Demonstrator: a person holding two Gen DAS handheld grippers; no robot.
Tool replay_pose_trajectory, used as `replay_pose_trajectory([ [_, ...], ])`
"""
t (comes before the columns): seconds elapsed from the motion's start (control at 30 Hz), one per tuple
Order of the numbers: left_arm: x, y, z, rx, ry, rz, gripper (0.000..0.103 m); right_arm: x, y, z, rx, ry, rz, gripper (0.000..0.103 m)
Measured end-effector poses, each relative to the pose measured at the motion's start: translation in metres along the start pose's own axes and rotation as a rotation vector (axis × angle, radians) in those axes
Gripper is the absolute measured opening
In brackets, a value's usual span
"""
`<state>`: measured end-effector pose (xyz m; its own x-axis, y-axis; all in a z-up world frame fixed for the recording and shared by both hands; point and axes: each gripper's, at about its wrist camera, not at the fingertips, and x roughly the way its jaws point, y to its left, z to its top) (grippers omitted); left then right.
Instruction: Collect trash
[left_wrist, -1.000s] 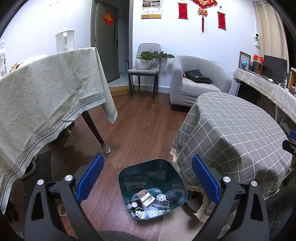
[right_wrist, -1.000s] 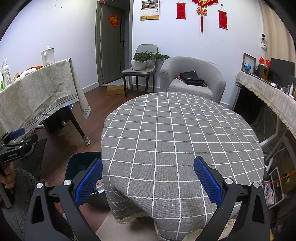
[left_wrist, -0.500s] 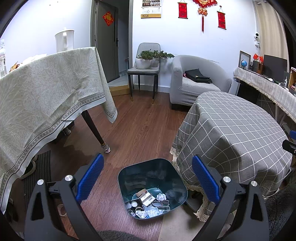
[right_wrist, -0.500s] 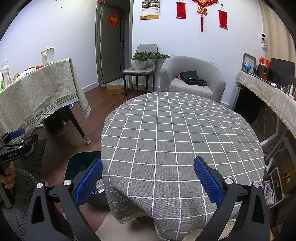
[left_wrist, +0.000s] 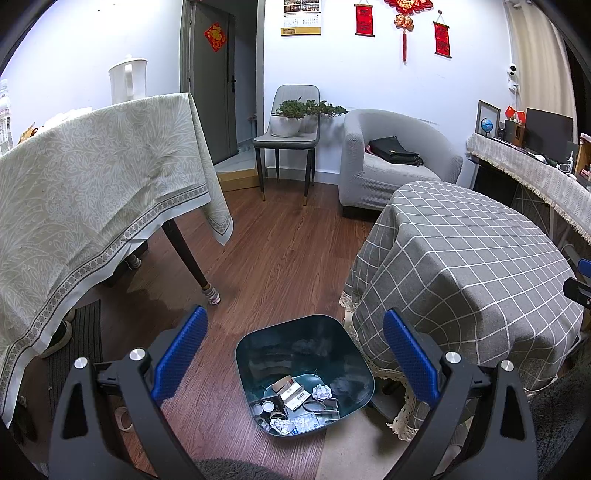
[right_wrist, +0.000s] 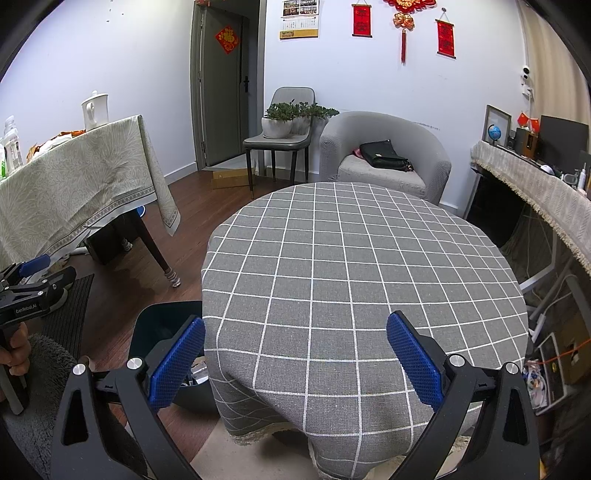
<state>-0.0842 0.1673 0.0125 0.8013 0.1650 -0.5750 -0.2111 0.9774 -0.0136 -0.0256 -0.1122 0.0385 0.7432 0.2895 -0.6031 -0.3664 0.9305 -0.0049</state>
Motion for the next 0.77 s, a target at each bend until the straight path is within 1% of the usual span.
replay_pose_trajectory([
  [0.77,0.0014,0.0000,-0.0030,0.006,0.006,-0.001,0.098,0.0002,-0.0003,0.0003,0.001,0.002,0.000,0.099],
])
